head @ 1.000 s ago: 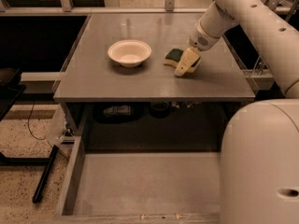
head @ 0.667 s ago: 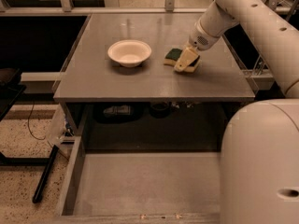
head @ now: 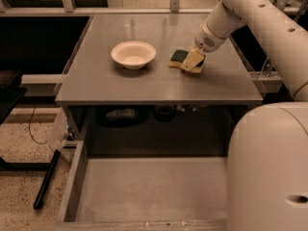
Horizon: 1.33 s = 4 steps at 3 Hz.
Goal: Place sponge into top drawer
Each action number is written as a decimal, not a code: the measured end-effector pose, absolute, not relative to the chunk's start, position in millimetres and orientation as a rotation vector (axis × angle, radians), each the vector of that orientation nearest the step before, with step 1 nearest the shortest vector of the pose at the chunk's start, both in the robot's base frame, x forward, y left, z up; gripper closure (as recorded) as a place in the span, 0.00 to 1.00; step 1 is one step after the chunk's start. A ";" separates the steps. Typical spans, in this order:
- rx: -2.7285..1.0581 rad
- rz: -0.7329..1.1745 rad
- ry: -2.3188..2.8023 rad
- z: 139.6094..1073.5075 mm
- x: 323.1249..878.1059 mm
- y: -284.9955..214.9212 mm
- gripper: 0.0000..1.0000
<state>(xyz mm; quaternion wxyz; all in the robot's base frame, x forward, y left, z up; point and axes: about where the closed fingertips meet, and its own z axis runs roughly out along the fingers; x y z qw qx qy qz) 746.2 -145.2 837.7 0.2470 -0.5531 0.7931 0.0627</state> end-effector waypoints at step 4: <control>-1.483 0.191 2.122 864.5 640.0 -169.8 1.00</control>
Offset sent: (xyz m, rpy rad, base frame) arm -0.0740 -0.0129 0.0172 0.0336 -0.0258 -0.0054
